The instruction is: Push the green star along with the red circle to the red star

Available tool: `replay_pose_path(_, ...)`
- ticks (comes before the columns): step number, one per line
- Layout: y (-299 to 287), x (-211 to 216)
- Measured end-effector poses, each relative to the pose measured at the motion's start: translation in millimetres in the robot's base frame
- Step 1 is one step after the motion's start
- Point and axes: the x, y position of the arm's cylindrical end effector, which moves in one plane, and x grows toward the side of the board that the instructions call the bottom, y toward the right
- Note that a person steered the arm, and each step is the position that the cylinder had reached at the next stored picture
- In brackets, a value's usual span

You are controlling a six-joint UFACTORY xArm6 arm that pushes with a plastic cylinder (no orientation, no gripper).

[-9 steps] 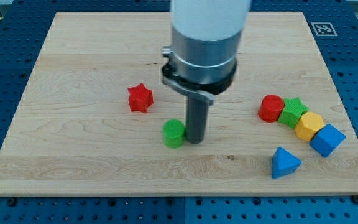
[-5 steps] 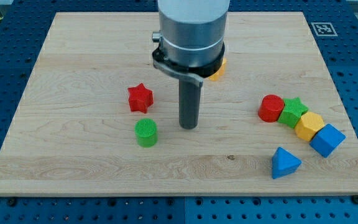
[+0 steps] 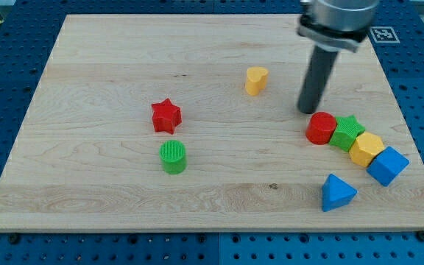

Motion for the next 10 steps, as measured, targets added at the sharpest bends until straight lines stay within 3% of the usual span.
replay_pose_path(1,61,11)
replay_pose_path(3,69,65)
replay_pose_path(10,-47,47)
